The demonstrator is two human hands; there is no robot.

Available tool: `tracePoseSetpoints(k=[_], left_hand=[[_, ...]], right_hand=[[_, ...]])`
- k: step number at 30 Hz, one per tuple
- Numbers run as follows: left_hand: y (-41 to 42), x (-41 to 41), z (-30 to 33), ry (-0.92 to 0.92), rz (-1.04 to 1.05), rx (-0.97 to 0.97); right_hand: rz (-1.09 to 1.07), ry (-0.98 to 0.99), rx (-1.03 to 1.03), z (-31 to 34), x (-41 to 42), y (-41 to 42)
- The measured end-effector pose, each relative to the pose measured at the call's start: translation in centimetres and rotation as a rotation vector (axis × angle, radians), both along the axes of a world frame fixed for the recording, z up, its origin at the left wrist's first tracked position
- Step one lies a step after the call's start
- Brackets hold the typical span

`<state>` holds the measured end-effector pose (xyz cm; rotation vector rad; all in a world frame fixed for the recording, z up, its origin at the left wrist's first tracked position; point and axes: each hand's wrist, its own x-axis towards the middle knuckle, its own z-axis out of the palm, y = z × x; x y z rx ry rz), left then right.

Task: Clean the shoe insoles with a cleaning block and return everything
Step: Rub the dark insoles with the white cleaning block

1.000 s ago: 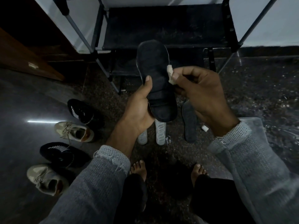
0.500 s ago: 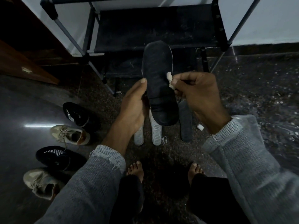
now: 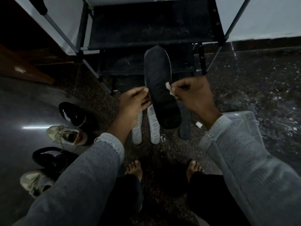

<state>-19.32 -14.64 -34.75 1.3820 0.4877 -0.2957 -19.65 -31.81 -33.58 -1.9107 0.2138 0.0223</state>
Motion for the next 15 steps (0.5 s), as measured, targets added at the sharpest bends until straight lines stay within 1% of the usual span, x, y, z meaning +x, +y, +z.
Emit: tracePoseSetpoints(k=[5, 9, 15], left_hand=[[-1.2, 1.2, -2.3, 0.016, -0.024, 0.047], [-2.3, 2.3, -5.9, 0.064, -0.060, 0.115], [-3.8, 2.7, -12.4, 0.135, -0.114, 0.190]], right_hand=[[-0.051, 0.094, 0.005, -2.8, 0.7, -0.8], [-0.099, 0.142, 0.019, -6.4, 0.6, -1.5], [-0.076, 0.214, -0.101, -14.3, 1.5, -3.1]])
